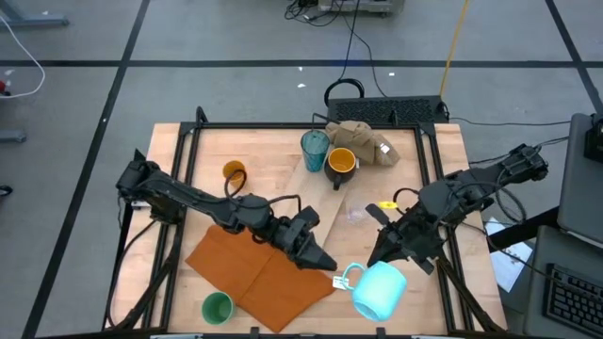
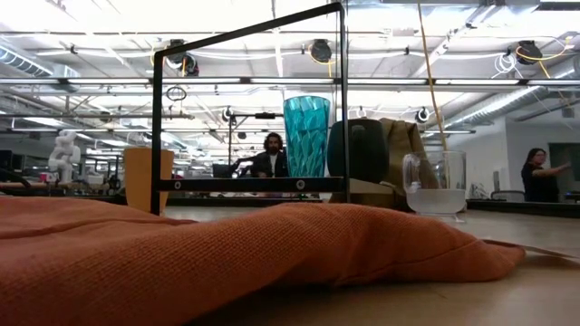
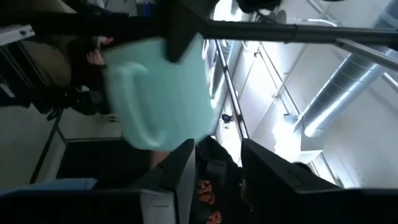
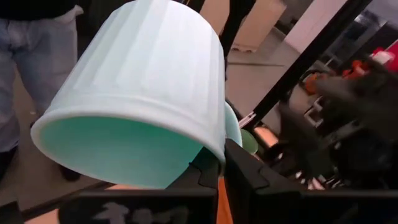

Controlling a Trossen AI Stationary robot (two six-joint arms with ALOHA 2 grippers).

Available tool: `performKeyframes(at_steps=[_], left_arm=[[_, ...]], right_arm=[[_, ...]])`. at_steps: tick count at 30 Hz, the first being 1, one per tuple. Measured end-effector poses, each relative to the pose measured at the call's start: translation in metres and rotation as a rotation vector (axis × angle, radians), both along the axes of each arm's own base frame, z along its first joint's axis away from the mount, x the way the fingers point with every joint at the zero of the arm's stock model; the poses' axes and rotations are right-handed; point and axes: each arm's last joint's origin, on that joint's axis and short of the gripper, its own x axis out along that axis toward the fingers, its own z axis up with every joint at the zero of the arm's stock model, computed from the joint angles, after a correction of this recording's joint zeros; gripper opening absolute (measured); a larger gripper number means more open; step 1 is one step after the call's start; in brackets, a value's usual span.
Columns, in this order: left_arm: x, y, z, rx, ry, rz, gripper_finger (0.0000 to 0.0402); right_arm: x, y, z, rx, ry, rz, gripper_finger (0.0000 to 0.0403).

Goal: Stack small to large cups/mugs on shelf
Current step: Put the light blue mug on the shelf

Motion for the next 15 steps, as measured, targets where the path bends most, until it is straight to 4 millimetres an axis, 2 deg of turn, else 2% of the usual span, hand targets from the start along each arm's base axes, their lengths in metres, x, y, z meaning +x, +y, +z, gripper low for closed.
performKeyframes(at_steps=[4, 15], left_arm=[[0.0000, -0.0003, -0.0006, 0.002, 0.006, 0.000, 0.0127], [0.0020, -0.0040, -0.0069, -0.026, 0.067, -0.002, 0.0129]], right_arm=[[-0.0017, -0.0008, 0.0101, 0.014, -0.037, 0.001, 0.0000], [-0.0009, -0.0010, 0.0114, -0.013, -0.062, 0.008, 0.0000]])
